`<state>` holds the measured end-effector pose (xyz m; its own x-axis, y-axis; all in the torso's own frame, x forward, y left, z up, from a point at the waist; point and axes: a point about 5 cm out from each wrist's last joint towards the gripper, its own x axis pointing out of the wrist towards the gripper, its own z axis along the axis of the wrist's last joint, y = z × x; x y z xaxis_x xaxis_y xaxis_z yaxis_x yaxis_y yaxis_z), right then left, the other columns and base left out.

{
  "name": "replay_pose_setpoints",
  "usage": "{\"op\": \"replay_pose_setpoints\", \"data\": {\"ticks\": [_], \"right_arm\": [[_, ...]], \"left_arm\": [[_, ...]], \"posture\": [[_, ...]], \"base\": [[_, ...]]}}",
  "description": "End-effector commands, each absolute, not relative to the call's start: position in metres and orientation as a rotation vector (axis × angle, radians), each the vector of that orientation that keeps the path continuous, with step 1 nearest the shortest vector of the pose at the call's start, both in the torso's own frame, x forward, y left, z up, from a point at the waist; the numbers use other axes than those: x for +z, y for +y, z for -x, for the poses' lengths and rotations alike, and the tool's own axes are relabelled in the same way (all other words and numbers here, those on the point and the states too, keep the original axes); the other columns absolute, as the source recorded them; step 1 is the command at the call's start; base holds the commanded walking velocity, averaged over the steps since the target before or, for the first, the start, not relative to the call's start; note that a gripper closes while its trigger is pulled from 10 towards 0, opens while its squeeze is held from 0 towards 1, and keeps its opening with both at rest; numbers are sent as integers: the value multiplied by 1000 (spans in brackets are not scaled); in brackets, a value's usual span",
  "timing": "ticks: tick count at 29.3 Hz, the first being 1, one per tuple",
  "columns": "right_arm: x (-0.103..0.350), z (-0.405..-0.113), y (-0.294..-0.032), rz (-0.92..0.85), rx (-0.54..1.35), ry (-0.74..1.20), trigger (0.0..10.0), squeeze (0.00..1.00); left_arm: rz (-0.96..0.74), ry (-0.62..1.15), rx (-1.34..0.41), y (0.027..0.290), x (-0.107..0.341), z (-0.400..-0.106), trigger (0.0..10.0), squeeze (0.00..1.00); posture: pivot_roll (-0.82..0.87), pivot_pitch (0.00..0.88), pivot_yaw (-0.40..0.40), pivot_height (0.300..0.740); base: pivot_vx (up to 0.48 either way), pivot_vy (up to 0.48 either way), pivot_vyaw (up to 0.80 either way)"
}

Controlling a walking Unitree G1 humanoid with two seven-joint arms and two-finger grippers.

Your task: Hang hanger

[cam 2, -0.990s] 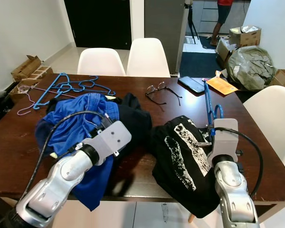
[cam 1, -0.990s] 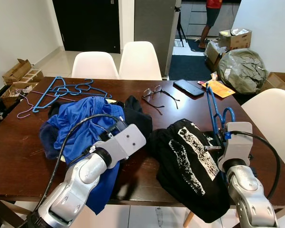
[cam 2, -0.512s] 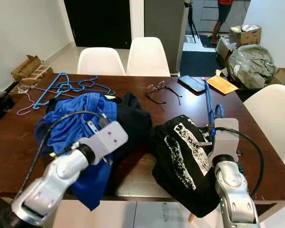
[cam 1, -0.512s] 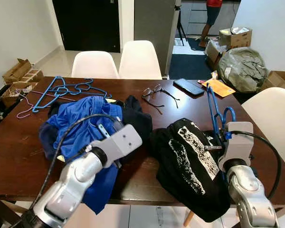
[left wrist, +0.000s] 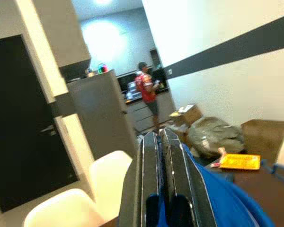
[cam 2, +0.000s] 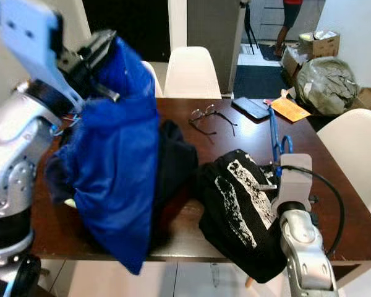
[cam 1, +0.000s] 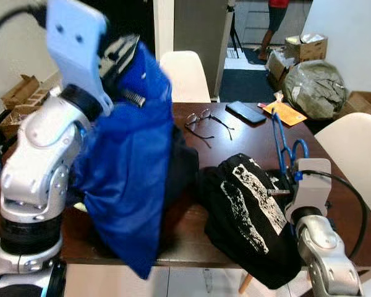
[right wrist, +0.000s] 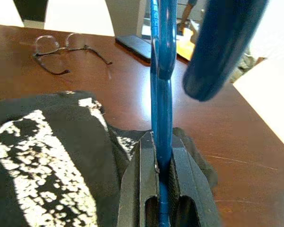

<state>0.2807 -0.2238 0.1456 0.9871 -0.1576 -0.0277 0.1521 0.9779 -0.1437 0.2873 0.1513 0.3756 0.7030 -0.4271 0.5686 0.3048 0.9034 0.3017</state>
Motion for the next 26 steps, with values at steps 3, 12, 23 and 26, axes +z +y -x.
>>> {"op": "replay_pose_setpoints", "data": {"ticks": [3,12,23,26], "right_arm": [[136,-281,-225,125,-166,83,10000,0],[135,-281,-224,119,-172,82,10000,0],[132,-280,-226,112,-176,87,10000,0],[131,-280,-226,109,-176,88,10000,0]], "left_arm": [[-215,-788,-391,169,415,-284,0,0],[-347,-879,-168,205,461,-285,0,0],[-500,-1003,98,240,521,-262,0,0],[-528,-969,95,241,514,-269,0,0]], "posture": [[101,15,-9,740],[106,4,-5,740],[117,0,-6,740],[116,0,-6,740]], "base": [[0,0,0],[0,0,0],[0,0,0],[0,0,0]]}}
